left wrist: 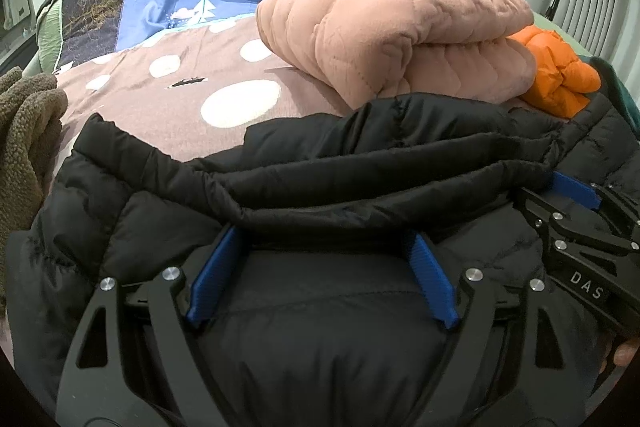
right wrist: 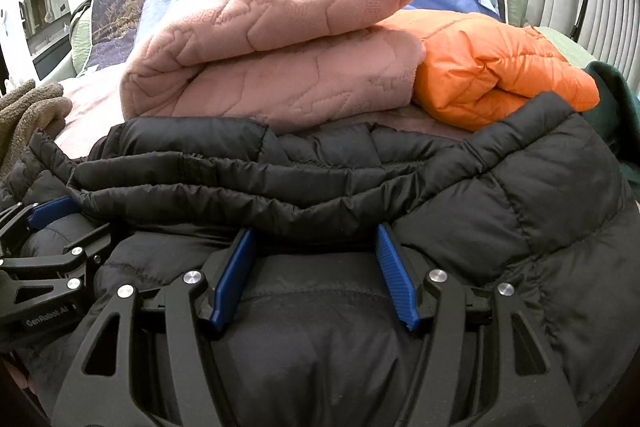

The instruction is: Fold large clothes

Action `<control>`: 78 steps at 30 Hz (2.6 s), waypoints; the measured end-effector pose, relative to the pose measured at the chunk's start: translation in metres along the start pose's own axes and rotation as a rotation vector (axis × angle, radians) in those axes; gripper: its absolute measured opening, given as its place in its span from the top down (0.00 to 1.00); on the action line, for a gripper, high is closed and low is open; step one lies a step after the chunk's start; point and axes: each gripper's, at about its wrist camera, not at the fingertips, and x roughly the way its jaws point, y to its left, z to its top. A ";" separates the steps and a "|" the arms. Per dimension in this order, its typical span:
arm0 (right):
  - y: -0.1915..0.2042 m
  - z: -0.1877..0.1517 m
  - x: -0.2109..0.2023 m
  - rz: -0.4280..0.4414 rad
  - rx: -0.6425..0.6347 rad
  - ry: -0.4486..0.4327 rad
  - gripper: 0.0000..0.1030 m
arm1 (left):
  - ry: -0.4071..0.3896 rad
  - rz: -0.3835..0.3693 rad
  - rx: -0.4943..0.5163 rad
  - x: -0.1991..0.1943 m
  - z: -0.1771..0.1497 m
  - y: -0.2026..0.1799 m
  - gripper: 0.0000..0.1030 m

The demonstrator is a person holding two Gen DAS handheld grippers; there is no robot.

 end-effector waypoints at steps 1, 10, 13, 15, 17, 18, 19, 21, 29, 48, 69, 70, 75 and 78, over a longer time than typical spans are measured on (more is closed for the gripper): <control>0.003 0.000 -0.001 -0.007 -0.004 0.000 0.39 | 0.001 0.003 0.002 0.000 0.000 -0.001 0.18; 0.017 -0.012 -0.068 -0.099 -0.042 -0.067 0.39 | 0.000 -0.022 -0.043 -0.056 -0.007 0.002 0.21; 0.017 -0.031 -0.093 -0.095 -0.038 -0.086 0.39 | -0.019 -0.029 0.005 -0.085 -0.026 -0.004 0.21; 0.019 -0.046 -0.090 -0.109 -0.058 -0.064 0.39 | -0.023 -0.016 0.040 -0.088 -0.037 -0.010 0.20; 0.024 -0.056 -0.079 -0.125 -0.082 -0.046 0.37 | -0.023 0.019 0.079 -0.078 -0.049 -0.015 0.17; 0.025 -0.059 -0.074 -0.129 -0.086 -0.037 0.37 | -0.025 0.029 0.090 -0.073 -0.053 -0.017 0.17; 0.024 -0.058 -0.070 -0.124 -0.084 -0.020 0.37 | -0.026 0.042 0.101 -0.067 -0.056 -0.019 0.16; 0.021 -0.055 -0.067 -0.108 -0.079 0.004 0.36 | -0.020 0.056 0.115 -0.063 -0.056 -0.021 0.16; 0.025 -0.058 -0.062 -0.102 -0.079 0.012 0.35 | 0.009 0.033 0.124 -0.053 -0.054 -0.020 0.14; 0.025 -0.113 -0.116 0.001 -0.074 0.084 0.35 | -0.001 0.048 0.163 -0.110 -0.119 -0.031 0.14; 0.022 -0.110 -0.148 0.021 -0.070 0.102 0.34 | 0.032 0.027 0.170 -0.138 -0.116 -0.036 0.17; 0.021 -0.102 -0.156 0.038 -0.065 0.068 0.34 | 0.012 0.013 0.157 -0.145 -0.109 -0.034 0.18; 0.024 -0.060 -0.167 0.010 -0.075 -0.064 0.34 | -0.120 0.020 0.098 -0.164 -0.065 -0.024 0.25; 0.030 -0.040 -0.150 0.016 -0.076 -0.073 0.44 | -0.120 0.036 0.066 -0.145 -0.042 -0.020 0.39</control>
